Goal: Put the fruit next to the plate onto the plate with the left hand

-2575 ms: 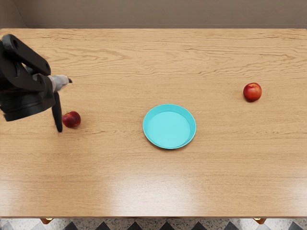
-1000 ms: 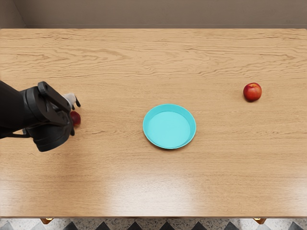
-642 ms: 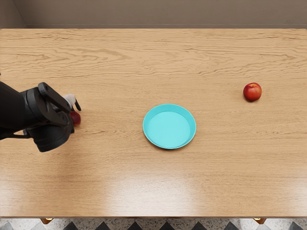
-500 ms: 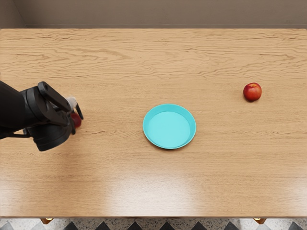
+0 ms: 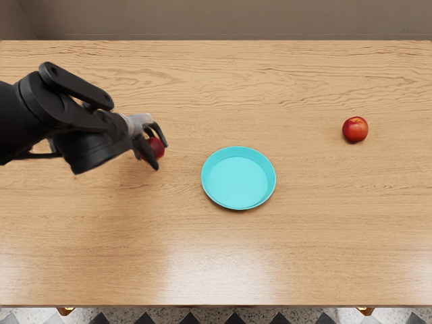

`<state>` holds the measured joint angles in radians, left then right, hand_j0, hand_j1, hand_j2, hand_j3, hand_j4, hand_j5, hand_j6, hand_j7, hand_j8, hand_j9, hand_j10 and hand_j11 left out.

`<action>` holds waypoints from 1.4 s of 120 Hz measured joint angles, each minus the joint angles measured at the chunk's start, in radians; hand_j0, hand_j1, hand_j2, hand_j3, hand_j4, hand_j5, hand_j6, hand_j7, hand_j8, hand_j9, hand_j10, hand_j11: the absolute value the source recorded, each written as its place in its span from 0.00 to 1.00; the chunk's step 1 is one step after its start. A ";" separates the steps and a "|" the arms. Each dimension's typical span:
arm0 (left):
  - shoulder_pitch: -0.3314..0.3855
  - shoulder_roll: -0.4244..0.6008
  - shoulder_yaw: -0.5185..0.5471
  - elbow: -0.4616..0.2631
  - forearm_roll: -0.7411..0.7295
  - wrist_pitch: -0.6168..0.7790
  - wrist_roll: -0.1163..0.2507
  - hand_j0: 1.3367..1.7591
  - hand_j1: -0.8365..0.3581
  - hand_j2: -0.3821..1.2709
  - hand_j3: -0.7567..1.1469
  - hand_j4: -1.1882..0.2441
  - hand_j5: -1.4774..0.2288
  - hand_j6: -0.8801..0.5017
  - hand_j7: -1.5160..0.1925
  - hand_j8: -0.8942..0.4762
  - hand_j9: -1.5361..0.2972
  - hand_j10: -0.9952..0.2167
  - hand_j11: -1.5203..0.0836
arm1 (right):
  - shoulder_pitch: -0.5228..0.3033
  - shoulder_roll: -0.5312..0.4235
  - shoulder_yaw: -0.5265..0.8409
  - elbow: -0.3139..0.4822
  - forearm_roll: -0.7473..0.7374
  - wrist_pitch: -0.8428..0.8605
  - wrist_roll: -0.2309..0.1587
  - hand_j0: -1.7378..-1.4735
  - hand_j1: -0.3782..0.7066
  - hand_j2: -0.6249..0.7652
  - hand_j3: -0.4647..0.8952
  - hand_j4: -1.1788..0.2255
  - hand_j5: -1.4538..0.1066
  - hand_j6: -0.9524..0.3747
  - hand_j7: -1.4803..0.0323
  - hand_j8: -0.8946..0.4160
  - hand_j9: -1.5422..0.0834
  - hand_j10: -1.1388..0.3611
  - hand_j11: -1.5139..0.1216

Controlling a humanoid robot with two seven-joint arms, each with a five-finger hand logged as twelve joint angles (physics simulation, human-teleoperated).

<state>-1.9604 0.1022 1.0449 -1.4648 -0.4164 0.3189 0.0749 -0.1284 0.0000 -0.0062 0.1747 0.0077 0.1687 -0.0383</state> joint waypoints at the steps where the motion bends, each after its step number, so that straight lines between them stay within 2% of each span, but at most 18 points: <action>1: 0.001 0.002 -0.008 0.000 0.001 -0.002 0.000 0.73 0.37 0.45 0.40 0.45 0.25 0.41 0.26 0.41 0.24 0.17 0.26 | 0.000 0.000 0.000 0.000 0.000 0.000 0.000 0.30 0.04 0.45 0.34 0.83 0.92 0.71 0.97 0.67 0.94 0.75 0.92; 16: -0.013 0.051 -0.140 0.004 0.030 -0.054 0.005 0.73 0.39 0.41 0.40 0.43 0.26 0.40 0.25 0.40 0.24 0.17 0.26 | 0.000 0.000 0.000 0.000 0.000 0.000 0.000 0.30 0.04 0.45 0.34 0.83 0.92 0.71 0.97 0.67 0.94 0.75 0.92; 22: -0.013 0.048 -0.188 0.005 0.037 -0.076 0.006 0.73 0.40 0.43 0.40 0.42 0.26 0.39 0.25 0.39 0.24 0.17 0.26 | 0.000 0.000 0.000 0.000 0.000 0.000 0.000 0.30 0.04 0.45 0.34 0.83 0.92 0.71 0.97 0.67 0.94 0.75 0.92; 27: -0.008 0.043 -0.225 0.010 0.042 -0.094 0.006 0.73 0.40 0.40 0.40 0.42 0.26 0.39 0.25 0.39 0.24 0.17 0.26 | 0.000 0.000 0.000 0.000 0.000 0.000 0.000 0.30 0.04 0.45 0.34 0.83 0.92 0.71 0.97 0.67 0.94 0.75 0.92; 30: -0.002 0.040 -0.246 0.018 0.043 -0.111 0.006 0.73 0.40 0.43 0.40 0.42 0.26 0.39 0.25 0.39 0.24 0.17 0.26 | 0.000 0.000 0.000 0.000 0.000 0.000 0.000 0.30 0.04 0.45 0.34 0.83 0.92 0.71 0.97 0.67 0.94 0.75 0.92; 47: 0.034 0.015 -0.331 0.058 0.049 -0.199 0.001 0.73 0.41 0.41 0.40 0.41 0.26 0.38 0.26 0.38 0.24 0.18 0.26 | 0.000 0.000 0.000 0.000 0.000 0.000 0.000 0.30 0.04 0.45 0.34 0.83 0.92 0.71 0.97 0.67 0.94 0.75 0.92; 57: 0.075 -0.014 -0.353 0.088 0.052 -0.217 -0.001 0.73 0.44 0.35 0.40 0.39 0.26 0.37 0.26 0.37 0.24 0.18 0.26 | 0.000 0.000 0.000 0.000 0.000 0.000 0.000 0.30 0.04 0.45 0.34 0.83 0.92 0.71 0.97 0.67 0.94 0.75 0.92; 60: 0.092 -0.035 -0.357 0.101 0.052 -0.221 -0.001 0.73 0.44 0.41 0.40 0.40 0.26 0.37 0.26 0.37 0.24 0.19 0.26 | 0.000 0.000 0.000 0.000 0.000 0.000 0.000 0.30 0.04 0.45 0.34 0.83 0.92 0.71 0.97 0.67 0.94 0.75 0.92; 67: 0.104 -0.042 -0.363 0.124 0.052 -0.227 -0.002 0.74 0.43 0.39 0.40 0.40 0.25 0.37 0.26 0.37 0.24 0.19 0.27 | 0.000 0.000 0.000 0.000 0.000 0.000 0.000 0.30 0.04 0.45 0.34 0.83 0.92 0.71 0.97 0.67 0.94 0.75 0.92; 79: 0.126 -0.047 -0.366 0.164 0.056 -0.225 -0.002 0.73 0.39 0.44 0.40 0.42 0.25 0.39 0.26 0.39 0.24 0.21 0.26 | 0.000 0.000 0.000 0.000 0.000 0.000 0.000 0.30 0.04 0.45 0.34 0.83 0.92 0.71 0.97 0.67 0.94 0.75 0.92; 98: 0.166 -0.070 -0.360 0.235 0.060 -0.223 -0.001 0.73 0.39 0.42 0.40 0.42 0.26 0.39 0.26 0.39 0.24 0.21 0.26 | 0.000 0.000 0.000 0.000 0.000 0.000 0.000 0.30 0.04 0.45 0.34 0.83 0.92 0.71 0.97 0.67 0.94 0.75 0.92; 112: 0.183 -0.076 -0.358 0.261 0.060 -0.222 -0.001 0.73 0.39 0.42 0.40 0.42 0.27 0.38 0.27 0.39 0.24 0.21 0.26 | 0.000 0.000 0.000 0.000 0.000 0.000 0.000 0.30 0.04 0.45 0.34 0.83 0.92 0.71 0.97 0.67 0.94 0.75 0.92; 120: 0.193 -0.077 -0.358 0.267 0.054 -0.217 -0.002 0.74 0.45 0.39 0.40 0.44 0.35 0.36 0.36 0.36 0.33 0.30 0.36 | 0.000 0.000 0.000 0.000 0.000 0.000 0.000 0.30 0.04 0.45 0.34 0.83 0.92 0.71 0.97 0.67 0.94 0.75 0.92; 133: 0.194 -0.078 -0.353 0.269 0.052 -0.215 -0.002 0.75 0.65 0.33 0.40 0.59 0.55 0.46 0.56 0.47 0.52 0.50 0.59 | 0.000 0.000 0.000 0.000 0.000 0.000 0.000 0.30 0.04 0.45 0.34 0.83 0.92 0.71 0.97 0.67 0.94 0.75 0.92; 146: 0.181 -0.071 -0.351 0.261 0.054 -0.224 0.000 0.75 0.79 0.29 0.40 0.68 0.68 0.53 0.69 0.54 0.65 0.63 0.73 | 0.000 0.000 0.000 0.000 0.000 0.000 0.000 0.30 0.04 0.45 0.34 0.83 0.92 0.71 0.97 0.67 0.94 0.75 0.92; 150: 0.145 -0.033 -0.351 0.246 0.054 -0.241 0.001 0.75 0.82 0.28 0.40 0.71 0.70 0.54 0.72 0.56 0.68 0.66 0.76 | 0.000 0.000 0.000 0.000 0.000 0.000 0.000 0.30 0.04 0.45 0.34 0.83 0.92 0.71 0.97 0.67 0.94 0.75 0.92; 157: 0.043 0.147 -0.328 0.180 0.054 -0.343 0.003 0.76 0.86 0.27 0.40 0.73 0.74 0.57 0.76 0.58 0.72 0.70 0.81 | 0.000 0.000 0.000 0.000 0.000 0.000 0.000 0.30 0.04 0.45 0.34 0.83 0.92 0.71 0.97 0.67 0.94 0.75 0.92; 168: 0.065 0.422 -0.238 0.101 0.055 -0.627 0.009 0.76 0.91 0.25 0.40 0.77 0.79 0.59 0.81 0.60 0.76 0.74 0.86 | 0.000 0.000 0.000 0.000 0.000 0.000 0.000 0.30 0.04 0.45 0.34 0.83 0.92 0.71 0.97 0.67 0.94 0.75 0.92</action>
<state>-1.8954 0.5238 0.8066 -1.3634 -0.3609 -0.3079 0.0842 -0.1284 0.0000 -0.0062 0.1744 0.0077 0.1687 -0.0383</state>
